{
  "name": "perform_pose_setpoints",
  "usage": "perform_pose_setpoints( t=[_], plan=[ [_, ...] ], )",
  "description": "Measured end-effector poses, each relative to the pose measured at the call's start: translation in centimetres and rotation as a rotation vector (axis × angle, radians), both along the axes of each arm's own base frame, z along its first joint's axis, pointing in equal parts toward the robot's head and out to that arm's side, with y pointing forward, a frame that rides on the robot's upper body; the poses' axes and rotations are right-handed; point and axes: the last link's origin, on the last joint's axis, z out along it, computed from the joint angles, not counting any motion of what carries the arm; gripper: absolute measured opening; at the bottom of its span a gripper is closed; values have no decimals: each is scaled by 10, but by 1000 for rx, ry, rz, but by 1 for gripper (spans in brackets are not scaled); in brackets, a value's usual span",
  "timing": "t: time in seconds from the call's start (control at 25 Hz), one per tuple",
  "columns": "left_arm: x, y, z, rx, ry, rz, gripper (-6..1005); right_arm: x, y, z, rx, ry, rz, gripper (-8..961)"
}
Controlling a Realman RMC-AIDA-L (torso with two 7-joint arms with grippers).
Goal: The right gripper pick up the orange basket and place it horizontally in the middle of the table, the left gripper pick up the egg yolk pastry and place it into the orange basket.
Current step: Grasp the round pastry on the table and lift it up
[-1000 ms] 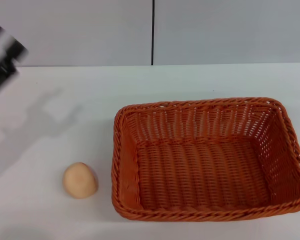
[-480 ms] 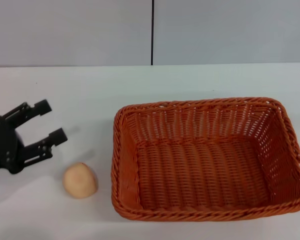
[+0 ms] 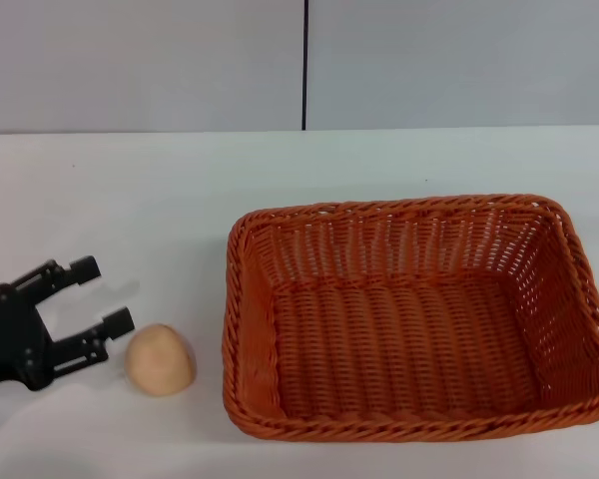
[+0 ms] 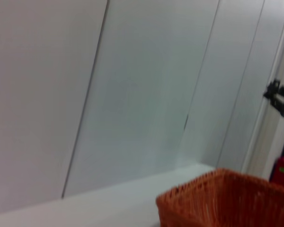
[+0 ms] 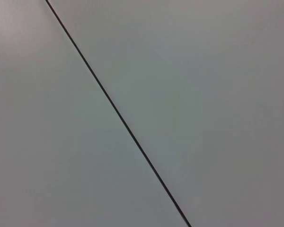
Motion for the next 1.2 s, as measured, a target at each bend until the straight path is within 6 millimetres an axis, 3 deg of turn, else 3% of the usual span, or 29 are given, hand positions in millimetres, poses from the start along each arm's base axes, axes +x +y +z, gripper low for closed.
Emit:
perform_pose_setpoints(
  t=[1.2],
  plan=[
    [-10,-2,-35,-83,89,104,832,4,19,-3,-22,26,-61,406]
  ],
)
